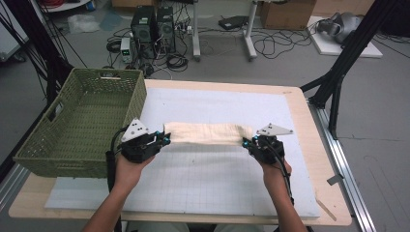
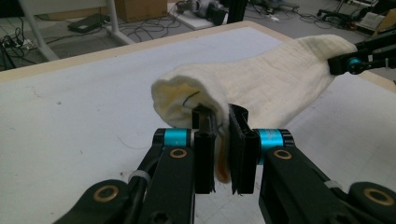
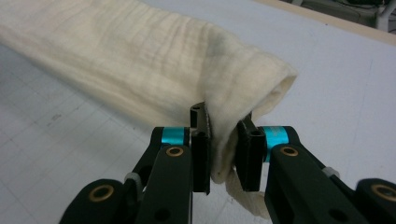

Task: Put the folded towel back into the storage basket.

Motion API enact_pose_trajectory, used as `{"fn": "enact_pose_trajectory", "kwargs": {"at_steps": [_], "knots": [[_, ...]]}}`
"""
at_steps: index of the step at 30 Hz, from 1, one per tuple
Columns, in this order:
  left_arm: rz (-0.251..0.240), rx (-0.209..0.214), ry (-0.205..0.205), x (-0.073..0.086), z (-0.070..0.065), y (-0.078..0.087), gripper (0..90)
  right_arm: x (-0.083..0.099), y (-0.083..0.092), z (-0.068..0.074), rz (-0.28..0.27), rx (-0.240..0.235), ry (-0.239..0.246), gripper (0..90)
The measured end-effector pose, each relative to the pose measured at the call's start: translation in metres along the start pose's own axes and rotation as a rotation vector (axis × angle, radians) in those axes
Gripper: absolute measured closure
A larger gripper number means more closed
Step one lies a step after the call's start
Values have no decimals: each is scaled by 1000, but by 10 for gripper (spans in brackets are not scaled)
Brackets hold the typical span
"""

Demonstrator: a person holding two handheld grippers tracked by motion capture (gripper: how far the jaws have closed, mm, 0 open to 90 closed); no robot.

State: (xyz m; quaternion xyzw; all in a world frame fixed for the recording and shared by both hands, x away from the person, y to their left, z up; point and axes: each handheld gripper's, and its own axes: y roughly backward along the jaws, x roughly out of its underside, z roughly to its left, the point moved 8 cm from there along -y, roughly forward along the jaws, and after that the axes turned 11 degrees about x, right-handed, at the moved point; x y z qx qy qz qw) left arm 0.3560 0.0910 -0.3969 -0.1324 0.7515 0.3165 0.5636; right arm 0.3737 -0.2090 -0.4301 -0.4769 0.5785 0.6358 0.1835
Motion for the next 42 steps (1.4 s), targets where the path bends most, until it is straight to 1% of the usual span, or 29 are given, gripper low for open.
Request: {"fn": "enact_pose_trajectory", "kwargs": {"at_steps": [9, 12, 15, 16, 19, 25, 30, 33, 39, 42], "knots": [[-33, -11, 10, -10, 2, 13, 816, -24, 2, 2, -27, 2, 11, 790], [-42, -19, 5, -13, 2, 20, 816, -34, 2, 4, -31, 5, 36, 790], [-49, -32, 10, -16, 6, 29, 816, -46, 1, 9, -40, 2, 49, 789], [-50, -38, 11, -17, 8, 32, 816, -51, 0, 11, -47, 0, 62, 789], [-54, -61, 6, -22, 14, 43, 816, -62, -4, 19, -53, -13, 92, 788], [-71, -104, -3, -35, 26, 65, 816, -89, -15, 34, -80, -38, 106, 788], [-89, -136, -7, -44, 37, 83, 816, -114, -25, 48, -94, -52, 128, 789], [-96, -155, 0, -47, 45, 95, 816, -128, -30, 57, -101, -65, 139, 789], [-107, -200, 24, -46, 62, 117, 816, -153, -45, 81, -105, -92, 186, 789], [-115, -218, 35, -44, 69, 129, 816, -164, -51, 92, -116, -113, 184, 789]]}}
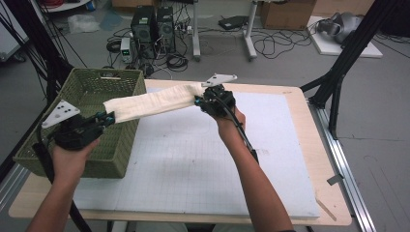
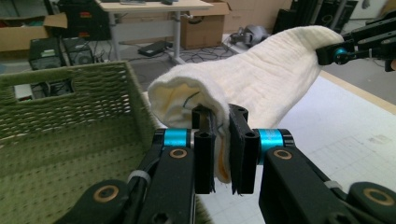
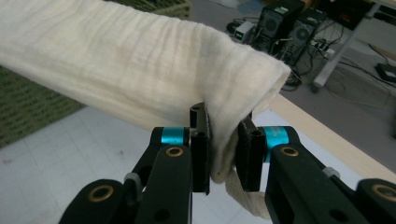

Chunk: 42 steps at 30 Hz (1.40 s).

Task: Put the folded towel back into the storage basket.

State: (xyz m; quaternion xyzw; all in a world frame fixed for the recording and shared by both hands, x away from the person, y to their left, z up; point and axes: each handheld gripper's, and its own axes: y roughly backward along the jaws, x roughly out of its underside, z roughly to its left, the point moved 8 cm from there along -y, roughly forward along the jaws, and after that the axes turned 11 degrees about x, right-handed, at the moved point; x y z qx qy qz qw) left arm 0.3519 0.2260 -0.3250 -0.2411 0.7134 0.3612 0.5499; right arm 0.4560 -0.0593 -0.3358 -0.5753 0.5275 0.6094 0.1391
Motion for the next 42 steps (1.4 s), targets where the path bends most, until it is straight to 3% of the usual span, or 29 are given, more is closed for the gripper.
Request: {"fn": "enact_pose_trajectory", "kwargs": {"at_steps": [12, 30, 42], "knots": [[-13, -74, 35, 11, 27, 32, 816, -26, -36, 36, -3, -58, 42, 789], [-42, -175, 58, 17, 56, 82, 816, -67, -66, 86, -37, -118, 110, 789], [-50, -234, 93, 30, 76, 110, 815, -88, -90, 122, -34, -154, 143, 788]]}}
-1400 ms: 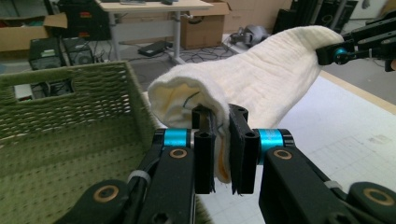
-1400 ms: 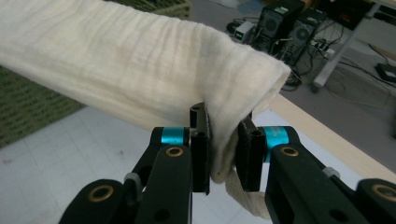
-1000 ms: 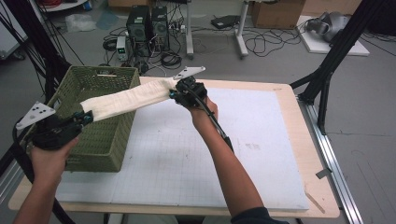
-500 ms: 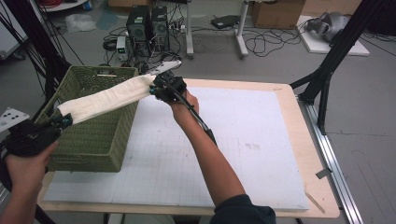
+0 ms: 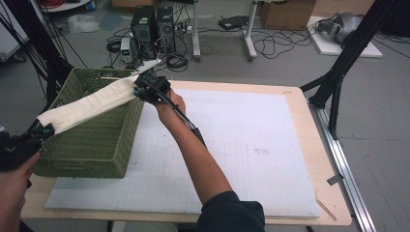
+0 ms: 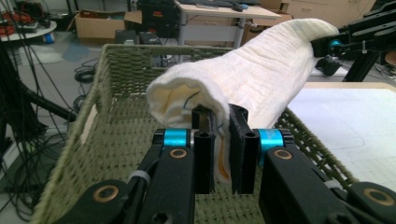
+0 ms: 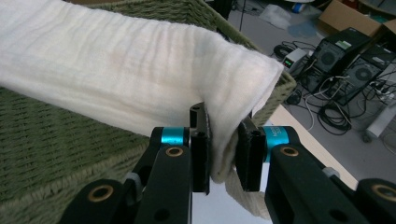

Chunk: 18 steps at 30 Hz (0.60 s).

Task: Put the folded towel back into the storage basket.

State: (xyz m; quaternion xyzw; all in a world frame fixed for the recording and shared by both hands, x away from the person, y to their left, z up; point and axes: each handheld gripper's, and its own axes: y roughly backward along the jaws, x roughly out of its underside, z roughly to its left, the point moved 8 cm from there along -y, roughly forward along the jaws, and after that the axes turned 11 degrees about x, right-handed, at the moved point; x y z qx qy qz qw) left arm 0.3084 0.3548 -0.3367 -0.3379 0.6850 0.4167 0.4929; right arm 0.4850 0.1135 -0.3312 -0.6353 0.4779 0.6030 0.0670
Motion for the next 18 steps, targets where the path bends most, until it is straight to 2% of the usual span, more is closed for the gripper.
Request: {"fn": "enact_pose_trajectory", "kwargs": {"at_steps": [10, 18], "knots": [[0, -52, 17, 7, 19, 20, 814, -18, -22, 25, -1, -34, 25, 788], [-4, -70, 37, 14, 29, 22, 813, -23, -37, 35, 7, -34, 25, 787]]}}
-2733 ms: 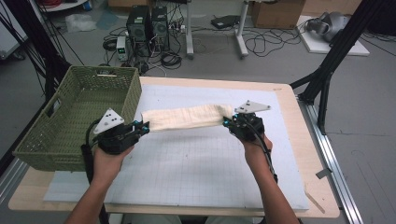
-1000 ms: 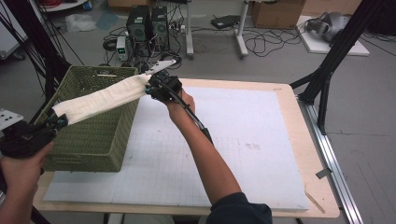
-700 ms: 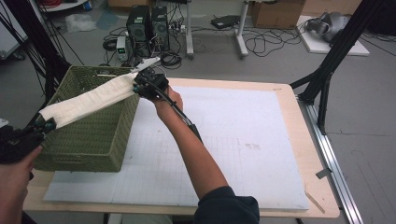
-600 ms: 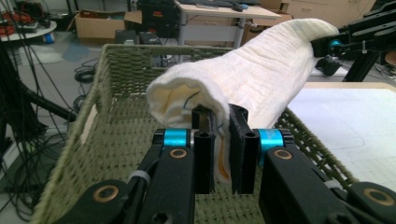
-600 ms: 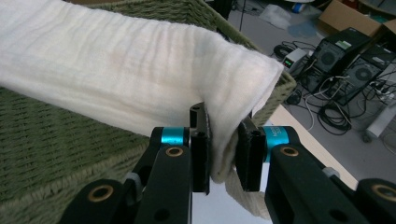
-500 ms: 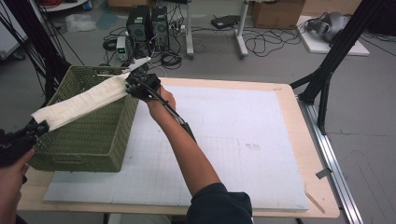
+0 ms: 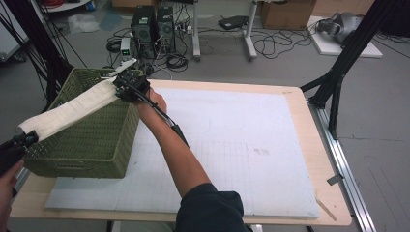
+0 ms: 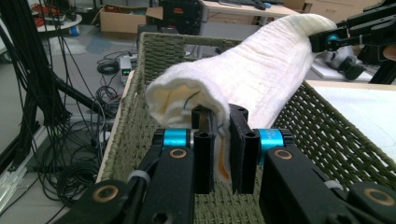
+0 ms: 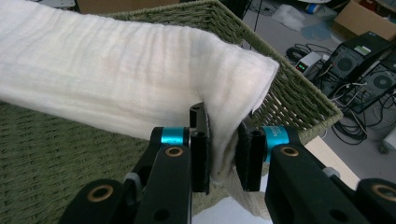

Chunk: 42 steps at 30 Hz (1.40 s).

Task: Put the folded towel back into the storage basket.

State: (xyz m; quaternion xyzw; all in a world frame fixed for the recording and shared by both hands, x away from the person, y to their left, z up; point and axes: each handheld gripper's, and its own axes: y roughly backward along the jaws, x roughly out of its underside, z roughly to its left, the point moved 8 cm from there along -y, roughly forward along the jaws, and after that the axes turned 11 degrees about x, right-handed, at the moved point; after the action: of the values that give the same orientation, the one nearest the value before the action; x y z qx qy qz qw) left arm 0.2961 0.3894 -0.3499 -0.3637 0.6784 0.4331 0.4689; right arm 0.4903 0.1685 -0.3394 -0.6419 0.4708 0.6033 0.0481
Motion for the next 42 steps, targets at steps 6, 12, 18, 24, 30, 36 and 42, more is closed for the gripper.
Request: {"fn": "enact_pose_trajectory", "kwargs": {"at_steps": [6, 12, 18, 24, 30, 36, 42], "knots": [[-12, 1, -13, 1, 3, -4, 755, 0, -9, 2, 4, 21, 3, 741], [-49, -25, -7, -5, 5, -1, 331, 1, -12, -5, -9, 71, -17, 543], [-52, -1, -18, -9, -3, 0, 350, -3, -1, -13, -33, 77, -34, 534], [-56, 34, -23, -11, -14, -6, 347, -1, 16, -23, -59, 78, -52, 495], [-59, 90, -16, -12, -30, -17, 302, 10, 36, -38, -78, 71, -72, 412], [-65, 146, -10, -16, -53, -31, 249, 21, 66, -59, -98, 74, -97, 296], [-50, 216, -24, -9, -82, -54, 230, 52, 96, -83, -93, 100, -106, 244]]}}
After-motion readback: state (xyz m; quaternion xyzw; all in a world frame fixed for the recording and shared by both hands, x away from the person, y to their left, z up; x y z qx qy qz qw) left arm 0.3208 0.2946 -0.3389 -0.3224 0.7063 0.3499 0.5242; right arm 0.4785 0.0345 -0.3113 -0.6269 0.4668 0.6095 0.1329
